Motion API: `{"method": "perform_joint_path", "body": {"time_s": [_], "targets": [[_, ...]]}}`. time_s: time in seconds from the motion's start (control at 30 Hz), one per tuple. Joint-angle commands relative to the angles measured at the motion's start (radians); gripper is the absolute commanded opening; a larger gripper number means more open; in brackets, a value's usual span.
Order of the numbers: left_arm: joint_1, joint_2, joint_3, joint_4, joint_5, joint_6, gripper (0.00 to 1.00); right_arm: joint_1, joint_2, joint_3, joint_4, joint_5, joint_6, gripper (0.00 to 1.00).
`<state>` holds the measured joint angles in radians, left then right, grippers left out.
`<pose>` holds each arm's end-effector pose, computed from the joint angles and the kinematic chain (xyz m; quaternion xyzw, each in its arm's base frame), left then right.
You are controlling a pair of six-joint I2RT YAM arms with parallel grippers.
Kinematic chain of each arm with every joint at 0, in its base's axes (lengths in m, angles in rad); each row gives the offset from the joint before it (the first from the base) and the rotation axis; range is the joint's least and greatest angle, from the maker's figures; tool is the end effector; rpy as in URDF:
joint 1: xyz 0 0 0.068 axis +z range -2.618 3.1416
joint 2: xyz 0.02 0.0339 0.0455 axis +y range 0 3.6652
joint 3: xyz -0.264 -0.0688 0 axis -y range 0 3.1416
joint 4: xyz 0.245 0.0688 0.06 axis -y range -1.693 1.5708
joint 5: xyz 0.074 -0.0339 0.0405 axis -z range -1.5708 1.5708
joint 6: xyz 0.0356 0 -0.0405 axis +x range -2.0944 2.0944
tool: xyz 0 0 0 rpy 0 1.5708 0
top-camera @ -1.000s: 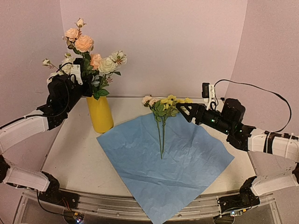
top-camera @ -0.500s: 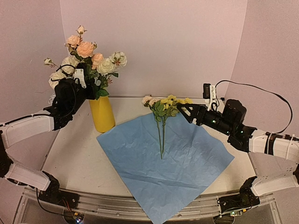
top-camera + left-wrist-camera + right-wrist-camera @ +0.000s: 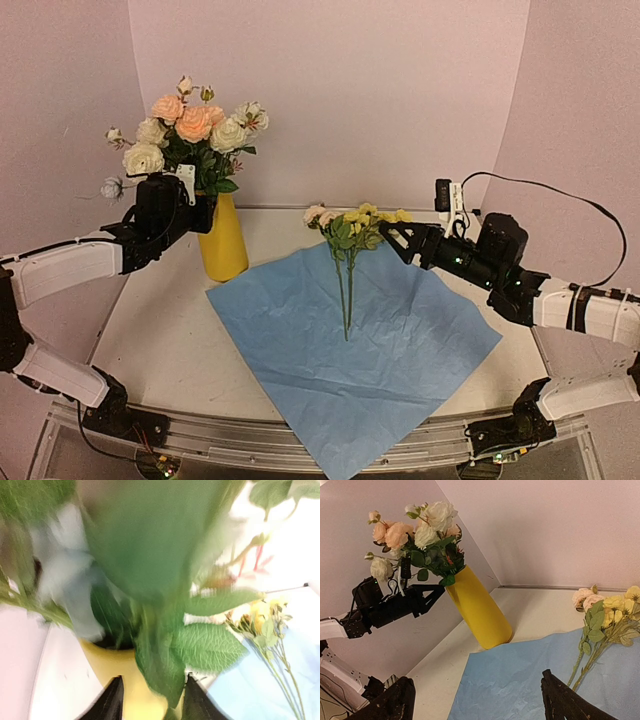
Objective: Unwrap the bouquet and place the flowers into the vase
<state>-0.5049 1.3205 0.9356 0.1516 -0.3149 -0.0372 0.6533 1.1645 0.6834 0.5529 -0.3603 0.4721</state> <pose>0.2759 -0.1399 0.3080 0.0850 0.7763 -0.0454 0.6229 0.2049 0.1727 0.3035 -0.1913 0.6556 0.4874 0.5440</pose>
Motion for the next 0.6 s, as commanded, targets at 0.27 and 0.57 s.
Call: {"method": "perform_joint_path", "body": {"time_s": [0.27, 0.57], "targets": [[-0.004, -0.102, 0.139, -0.308, 0.035, -0.098, 0.60, 0.006, 0.050, 0.036, -0.025, 0.066, 0.022, 0.88], [-0.006, -0.253, 0.119, -0.562, 0.134, -0.339, 0.68, 0.006, 0.468, 0.332, -0.355, 0.259, 0.134, 0.70]]}}
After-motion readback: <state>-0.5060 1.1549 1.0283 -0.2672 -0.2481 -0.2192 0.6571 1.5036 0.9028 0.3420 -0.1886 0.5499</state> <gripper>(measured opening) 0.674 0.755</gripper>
